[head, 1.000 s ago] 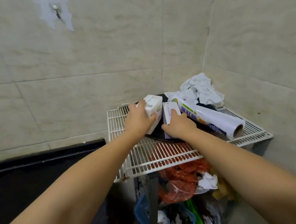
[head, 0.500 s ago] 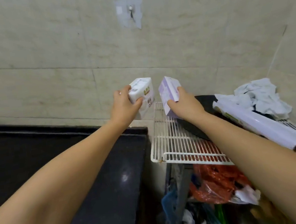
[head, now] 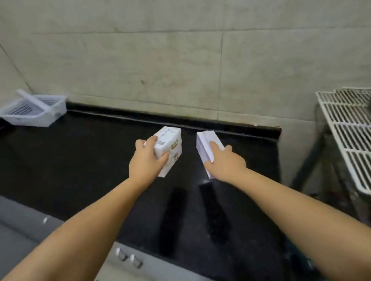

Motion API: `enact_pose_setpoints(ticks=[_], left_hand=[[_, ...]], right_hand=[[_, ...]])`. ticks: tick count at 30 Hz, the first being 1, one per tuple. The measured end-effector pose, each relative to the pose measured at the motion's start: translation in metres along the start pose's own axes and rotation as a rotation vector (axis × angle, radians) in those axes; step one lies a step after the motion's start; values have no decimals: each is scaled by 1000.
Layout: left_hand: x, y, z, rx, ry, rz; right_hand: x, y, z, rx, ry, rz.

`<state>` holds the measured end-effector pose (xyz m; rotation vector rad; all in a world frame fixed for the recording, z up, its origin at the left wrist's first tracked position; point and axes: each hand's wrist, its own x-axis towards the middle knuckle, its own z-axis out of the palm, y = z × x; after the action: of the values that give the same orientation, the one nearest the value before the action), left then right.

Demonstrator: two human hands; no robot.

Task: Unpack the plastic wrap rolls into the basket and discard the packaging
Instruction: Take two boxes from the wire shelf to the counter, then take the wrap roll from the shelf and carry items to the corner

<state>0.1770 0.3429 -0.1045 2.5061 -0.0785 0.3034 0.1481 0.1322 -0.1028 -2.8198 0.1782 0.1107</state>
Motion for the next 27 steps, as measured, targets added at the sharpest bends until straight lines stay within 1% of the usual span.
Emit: enact_pose_setpoints(ticks=[4, 8, 12, 15, 17, 20, 23, 25, 27], left_hand=[[-25, -61, 31, 12, -119, -15], [-54, -97, 49, -1, -207, -21], [-70, -111, 50, 33, -237, -29], [-56, -100, 43, 130, -190, 58], [-37, -78, 37, 156, -152, 134], [-3, -16, 34, 63, -133, 253], [18, 75, 47, -35, -134, 451], [20, 143, 60, -95, -148, 597], [10, 213, 75, -163, -171, 730]], right_hand=[[-10, -8, 74, -76, -89, 31], [-26, 0, 117, -157, -112, 73], [-31, 6, 125, -177, -150, 70], [-21, 6, 99, -160, -190, 61], [-14, 9, 66, -133, -125, 58], [-12, 26, 0, -104, 74, 64], [-27, 62, -75, -79, 283, 90], [-43, 97, -125, -94, 420, 115], [-64, 140, -170, -113, 518, 166]])
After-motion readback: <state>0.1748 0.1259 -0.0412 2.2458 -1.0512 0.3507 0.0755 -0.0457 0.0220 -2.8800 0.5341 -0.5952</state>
